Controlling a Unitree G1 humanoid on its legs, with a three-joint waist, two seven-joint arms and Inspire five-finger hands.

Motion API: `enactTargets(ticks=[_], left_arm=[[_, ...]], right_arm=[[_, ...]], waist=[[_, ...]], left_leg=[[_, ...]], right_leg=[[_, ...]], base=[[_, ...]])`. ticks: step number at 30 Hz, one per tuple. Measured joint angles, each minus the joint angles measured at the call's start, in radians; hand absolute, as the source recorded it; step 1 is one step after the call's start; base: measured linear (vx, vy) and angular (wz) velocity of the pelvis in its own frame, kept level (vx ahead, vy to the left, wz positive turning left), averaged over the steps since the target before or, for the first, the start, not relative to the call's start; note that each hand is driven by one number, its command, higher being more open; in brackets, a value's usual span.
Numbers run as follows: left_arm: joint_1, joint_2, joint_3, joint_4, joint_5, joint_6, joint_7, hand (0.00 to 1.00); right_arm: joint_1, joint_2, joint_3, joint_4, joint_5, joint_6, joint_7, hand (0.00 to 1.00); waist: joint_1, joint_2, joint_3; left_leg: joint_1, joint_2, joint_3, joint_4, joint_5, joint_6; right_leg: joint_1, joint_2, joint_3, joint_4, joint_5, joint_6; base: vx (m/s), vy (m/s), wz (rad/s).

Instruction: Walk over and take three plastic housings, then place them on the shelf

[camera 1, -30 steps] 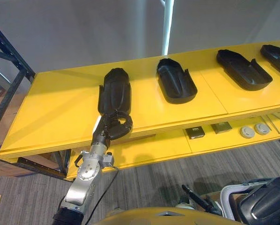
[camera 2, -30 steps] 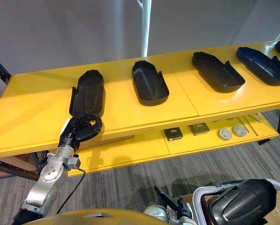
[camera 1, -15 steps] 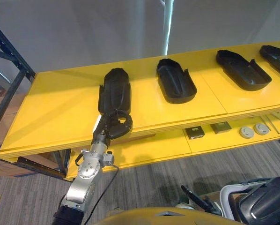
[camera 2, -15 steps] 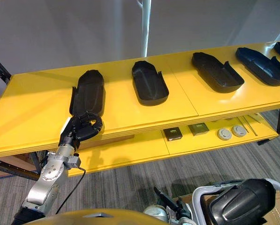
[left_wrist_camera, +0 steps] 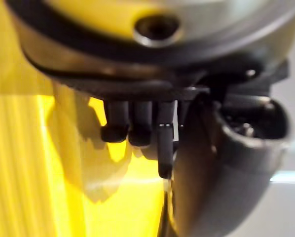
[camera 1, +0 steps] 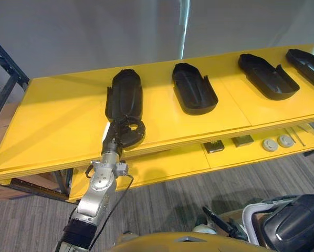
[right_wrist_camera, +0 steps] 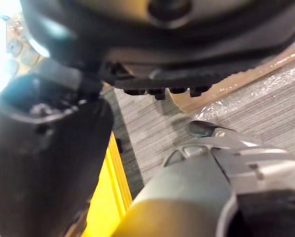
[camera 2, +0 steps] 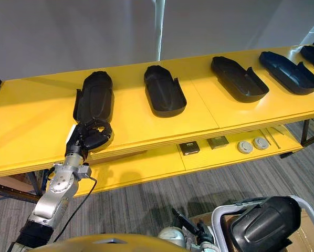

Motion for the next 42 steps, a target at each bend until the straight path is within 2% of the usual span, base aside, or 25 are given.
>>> enactTargets(ticks=[7, 10, 13, 14, 16, 20, 23, 26, 30, 36, 40, 42], left_arm=[[0.003, -0.003, 0.012, 0.000, -0.012, -0.001, -0.058, 0.00], [0.096, -0.001, 0.018, -0.112, -0.182, -0.006, -0.221, 0.00], [0.182, -0.003, 0.002, -0.229, -0.358, -0.057, -0.387, 0.00], [0.185, -0.003, 0.004, -0.247, -0.372, -0.071, -0.398, 1.00], [0.199, -0.019, 0.055, -0.310, -0.371, -0.134, -0.407, 1.00], [0.203, -0.038, 0.233, -0.400, -0.332, -0.218, -0.296, 1.00], [0.206, -0.054, 0.327, -0.447, -0.254, -0.253, -0.211, 1.00], [0.206, -0.057, 0.338, -0.473, -0.228, -0.273, -0.149, 1.00], [0.205, -0.076, 0.336, -0.474, -0.130, -0.281, -0.072, 1.00], [0.196, -0.096, 0.298, -0.380, 0.120, -0.276, 0.071, 1.00], [0.192, -0.096, 0.276, -0.291, 0.150, -0.261, 0.159, 1.00], [0.192, -0.096, 0.274, -0.275, 0.145, -0.261, 0.184, 1.00]], right_arm=[[0.001, 0.000, 0.001, 0.001, 0.001, 0.000, -0.001, 1.00], [0.003, 0.000, -0.010, 0.004, 0.001, -0.001, 0.000, 1.00], [0.002, 0.000, -0.048, 0.019, 0.000, -0.002, 0.001, 1.00], [0.001, 0.000, -0.054, 0.023, 0.000, -0.003, 0.001, 1.00], [0.000, -0.001, -0.064, 0.028, -0.001, -0.005, 0.002, 1.00], [0.005, -0.001, -0.065, 0.045, 0.000, -0.007, -0.002, 1.00], [0.018, 0.001, -0.065, 0.050, 0.001, -0.007, -0.010, 1.00], [0.016, 0.003, -0.065, 0.049, 0.003, -0.029, -0.013, 1.00], [0.003, 0.012, -0.064, 0.047, 0.023, -0.049, -0.013, 1.00], [0.005, 0.017, -0.064, 0.048, 0.026, -0.070, -0.012, 1.00], [0.015, 0.023, -0.043, 0.035, 0.060, -0.125, -0.029, 1.00], [0.027, 0.028, -0.034, 0.005, 0.081, -0.131, -0.041, 1.00]], waist=[[0.003, 0.002, 0.001], [0.002, 0.007, 0.005], [0.016, 0.016, 0.010], [0.022, 0.018, 0.011], [0.030, 0.028, 0.015], [0.029, 0.050, 0.015], [0.048, 0.060, 0.008], [0.065, 0.060, 0.007], [0.054, 0.053, 0.003], [0.053, 0.045, -0.001], [0.053, 0.031, -0.016], [0.053, 0.022, -0.027]], left_leg=[[-0.007, 0.002, 0.005, 0.016, -0.015, 0.001], [-0.008, 0.002, 0.006, 0.016, -0.018, 0.000], [-0.008, 0.001, 0.009, 0.022, -0.025, -0.003], [-0.008, 0.002, 0.011, 0.025, -0.027, -0.003], [-0.008, 0.003, 0.012, 0.034, -0.032, -0.001], [0.000, 0.003, -0.008, 0.033, -0.032, -0.001], [0.000, 0.004, -0.025, 0.032, -0.031, 0.000], [-0.002, 0.004, -0.029, 0.027, -0.027, 0.000], [0.002, 0.002, -0.029, 0.010, -0.018, -0.001], [0.018, 0.003, -0.008, -0.001, -0.018, -0.001], [0.034, 0.004, 0.017, -0.004, -0.023, -0.008], [0.036, 0.005, 0.030, -0.005, -0.026, -0.011]], right_leg=[[-0.002, -0.002, 0.006, 0.000, -0.006, -0.007], [-0.004, -0.003, 0.010, 0.004, -0.002, 0.000], [-0.004, -0.003, 0.018, 0.004, -0.003, 0.002], [-0.004, -0.003, 0.019, 0.004, -0.003, 0.002], [-0.001, -0.004, 0.021, 0.006, -0.005, 0.004], [0.021, -0.005, -0.003, 0.007, -0.012, 0.012], [0.034, -0.006, -0.022, 0.009, -0.019, 0.013], [0.034, -0.007, -0.027, 0.012, -0.021, 0.011], [0.030, -0.004, -0.027, 0.013, -0.022, 0.010], [0.030, 0.001, -0.006, 0.009, -0.021, 0.010], [0.028, 0.005, 0.018, 0.007, -0.021, 0.010], [0.021, 0.007, 0.029, 0.007, -0.021, 0.010]], base=[[0.00, 0.000, -0.03], [0.03, 0.016, 0.00], [0.07, 0.032, -0.02], [0.04, 0.023, -0.05], [0.01, 0.005, -0.02], [0.00, 0.005, 0.13], [0.00, 0.009, 0.17], [0.00, 0.015, 0.06], [0.00, 0.000, 0.00], [0.01, 0.009, -0.08], [0.01, 0.007, -0.15], [0.00, 0.006, -0.18]])
